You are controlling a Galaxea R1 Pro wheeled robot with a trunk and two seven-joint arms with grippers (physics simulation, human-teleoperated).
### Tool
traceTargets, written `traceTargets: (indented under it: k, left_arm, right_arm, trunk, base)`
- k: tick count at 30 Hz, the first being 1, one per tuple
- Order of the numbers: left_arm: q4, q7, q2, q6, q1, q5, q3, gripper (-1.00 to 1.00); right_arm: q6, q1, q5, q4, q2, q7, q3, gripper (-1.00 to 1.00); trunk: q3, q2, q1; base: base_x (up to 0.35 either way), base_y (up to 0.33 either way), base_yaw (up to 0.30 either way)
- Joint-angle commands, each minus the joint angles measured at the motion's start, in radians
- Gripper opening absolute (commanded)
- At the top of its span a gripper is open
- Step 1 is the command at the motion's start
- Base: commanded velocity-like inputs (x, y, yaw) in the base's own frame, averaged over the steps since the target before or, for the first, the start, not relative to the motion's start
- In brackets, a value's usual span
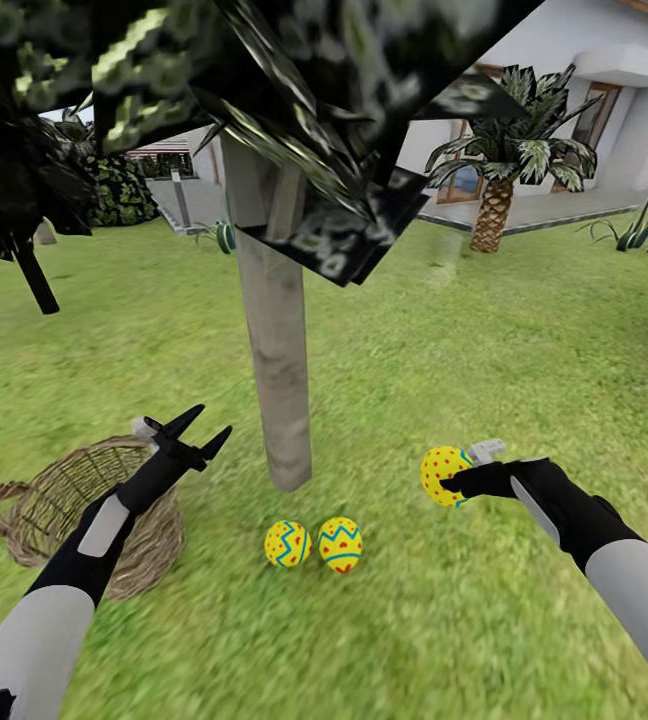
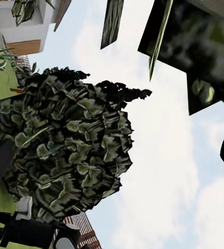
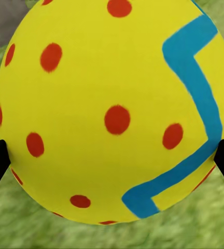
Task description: Take the three Easter eggs out of the wicker basket on the lawn in the garden, then place them on the lawn next to a single tree (choose any tree) so that all three eggs are next to the same tree and none are left in the basket.
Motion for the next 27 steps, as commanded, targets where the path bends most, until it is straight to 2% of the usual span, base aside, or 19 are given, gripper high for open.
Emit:
traceTargets:
  k: [1,7,11,14,15,17,18,20,24,27]
  left_arm:
    - [0.0,-0.002,0.0,0.007,-0.001,0.005,0.0,1.0]
    - [0.001,-0.005,-0.001,0.007,0.0,0.007,-0.001,1.0]
    - [0.0,-0.005,-0.001,0.007,0.0,0.002,-0.001,1.0]
    - [0.0,-0.005,-0.001,0.007,0.0,0.001,-0.001,1.0]
    - [0.0,-0.005,-0.001,0.007,0.0,0.001,-0.001,1.0]
    - [0.0,-0.005,-0.001,0.007,0.0,0.001,-0.001,1.0]
    - [0.0,-0.005,-0.001,0.007,0.0,0.0,-0.001,1.0]
    - [0.0,-0.005,-0.001,0.007,0.0,0.0,-0.001,1.0]
    - [0.0,-0.005,-0.001,0.007,0.0,0.0,-0.001,1.0]
    - [0.001,-0.004,-0.001,0.006,0.0,0.0,-0.001,1.0]
  right_arm:
    - [0.004,-0.001,-0.007,-0.001,-0.001,-0.003,0.004,-1.0]
    - [0.004,-0.001,-0.007,0.0,0.0,-0.002,0.005,-1.0]
    - [-0.051,-0.001,-0.011,0.007,0.033,-0.003,0.004,-1.0]
    - [-0.096,-0.001,-0.008,0.059,0.064,-0.006,0.006,-1.0]
    - [-0.116,-0.001,0.0,0.081,0.076,-0.014,0.006,-1.0]
    - [-0.158,-0.001,0.049,0.114,0.097,-0.052,0.007,-1.0]
    - [-0.171,-0.001,0.091,0.123,0.116,-0.096,0.006,-1.0]
    - [-0.179,-0.001,0.131,0.128,0.144,-0.165,0.005,-1.0]
    - [-0.183,-0.001,0.145,0.139,0.162,-0.203,0.004,-1.0]
    - [-0.215,-0.001,0.148,0.19,0.168,-0.225,0.005,-1.0]
  trunk:
    - [-0.001,0.0,0.0]
    - [-0.017,-0.035,0.019]
    - [-0.029,-0.063,0.034]
    - [-0.038,-0.084,0.046]
    - [-0.042,-0.091,0.05]
    - [-0.048,-0.105,0.057]
    - [-0.051,-0.112,0.061]
    - [-0.057,-0.126,0.069]
    - [-0.07,-0.154,0.084]
    - [-0.079,-0.175,0.096]
  base:
    - [0.015,-0.01,0.0]
    - [0.002,-0.001,0.0]
    - [0.0,0.0,0.0]
    - [0.0,0.0,0.0]
    - [0.0,0.0,0.0]
    - [0.0,0.0,0.0]
    - [0.0,0.0,0.0]
    - [0.0,0.0,0.0]
    - [0.0,0.0,0.0]
    - [0.0,0.0,0.0]
